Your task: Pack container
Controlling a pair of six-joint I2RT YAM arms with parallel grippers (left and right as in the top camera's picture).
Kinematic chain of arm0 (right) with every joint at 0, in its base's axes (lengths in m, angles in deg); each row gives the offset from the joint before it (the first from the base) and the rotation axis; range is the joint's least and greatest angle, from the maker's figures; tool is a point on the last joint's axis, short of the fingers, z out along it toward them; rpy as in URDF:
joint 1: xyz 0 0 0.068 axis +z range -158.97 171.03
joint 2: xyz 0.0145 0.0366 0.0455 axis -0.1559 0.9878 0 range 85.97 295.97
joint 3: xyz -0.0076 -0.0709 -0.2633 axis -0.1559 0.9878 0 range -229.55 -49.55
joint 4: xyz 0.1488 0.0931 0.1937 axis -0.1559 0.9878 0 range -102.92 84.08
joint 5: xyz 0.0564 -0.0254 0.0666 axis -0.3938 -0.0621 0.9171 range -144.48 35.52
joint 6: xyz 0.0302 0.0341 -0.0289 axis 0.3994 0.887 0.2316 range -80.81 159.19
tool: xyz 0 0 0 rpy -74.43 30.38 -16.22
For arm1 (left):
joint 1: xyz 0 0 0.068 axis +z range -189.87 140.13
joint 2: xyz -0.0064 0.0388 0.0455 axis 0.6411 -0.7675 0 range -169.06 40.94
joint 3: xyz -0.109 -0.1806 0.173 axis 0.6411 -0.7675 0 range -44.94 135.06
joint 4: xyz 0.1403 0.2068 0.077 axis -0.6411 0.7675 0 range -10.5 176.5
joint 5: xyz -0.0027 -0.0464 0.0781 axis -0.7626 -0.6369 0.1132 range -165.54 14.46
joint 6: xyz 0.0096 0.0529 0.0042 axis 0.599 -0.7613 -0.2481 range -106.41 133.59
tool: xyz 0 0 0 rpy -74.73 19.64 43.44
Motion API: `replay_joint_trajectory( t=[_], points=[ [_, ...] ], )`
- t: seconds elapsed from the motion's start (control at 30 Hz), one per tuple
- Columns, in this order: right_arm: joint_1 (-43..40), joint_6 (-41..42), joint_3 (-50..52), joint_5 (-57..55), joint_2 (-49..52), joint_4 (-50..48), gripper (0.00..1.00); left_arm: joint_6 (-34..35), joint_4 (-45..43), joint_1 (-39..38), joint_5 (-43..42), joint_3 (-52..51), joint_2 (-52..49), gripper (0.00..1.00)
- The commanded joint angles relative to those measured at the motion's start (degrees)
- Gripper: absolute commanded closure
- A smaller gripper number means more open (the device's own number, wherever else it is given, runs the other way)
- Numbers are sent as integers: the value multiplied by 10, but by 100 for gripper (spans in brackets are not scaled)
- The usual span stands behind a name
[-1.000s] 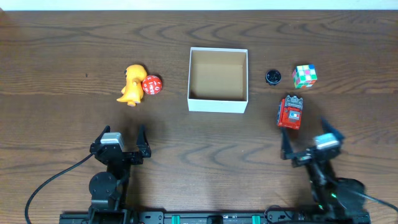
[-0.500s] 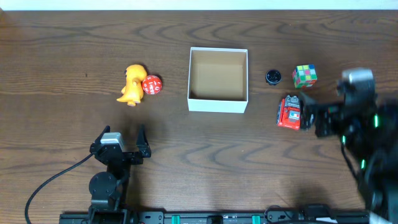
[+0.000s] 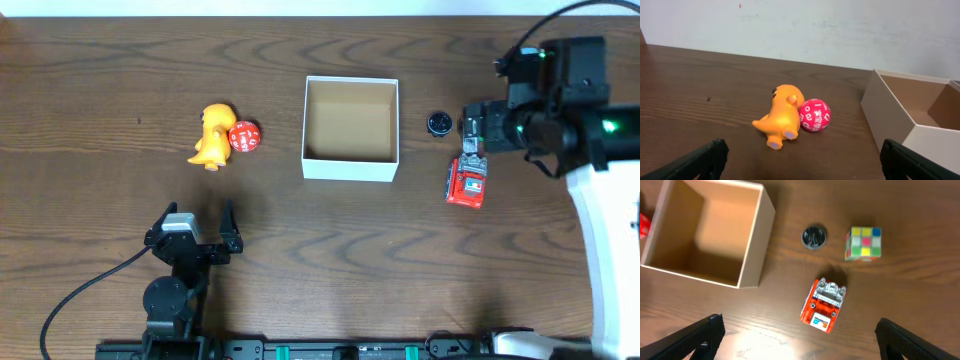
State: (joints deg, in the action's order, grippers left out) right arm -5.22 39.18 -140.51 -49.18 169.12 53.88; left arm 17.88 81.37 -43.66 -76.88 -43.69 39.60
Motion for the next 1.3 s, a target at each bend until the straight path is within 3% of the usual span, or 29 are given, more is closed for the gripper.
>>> replay_joint_trajectory(
  t=[0.0,0.27,0.67,0.93,1.0,1.03,1.13,1.2,1.27],
  points=[
    [2,7,-10,-9,29,-2,1,1,22,3,5,-10,0,2],
    [0,116,-10,-75,123,3,1,1,22,3,5,-10,0,2],
    [2,144,-10,-89,220,-1,1,1,22,3,5,-10,0,2],
    [42,103,-11,-87,188,-5,3,0,22,3,5,-10,0,2],
    [62,79,-11,-87,176,-6,12,1,22,3,5,-10,0,2],
    [75,67,-11,-87,170,-7,24,1,22,3,5,-10,0,2],
    [115,52,-11,-88,161,-20,73,1,22,3,5,-10,0,2],
    [141,50,-11,-90,162,-34,95,1,22,3,5,-10,0,2],
    [166,50,-11,-90,163,-52,99,1,22,3,5,-10,0,2]
  ],
)
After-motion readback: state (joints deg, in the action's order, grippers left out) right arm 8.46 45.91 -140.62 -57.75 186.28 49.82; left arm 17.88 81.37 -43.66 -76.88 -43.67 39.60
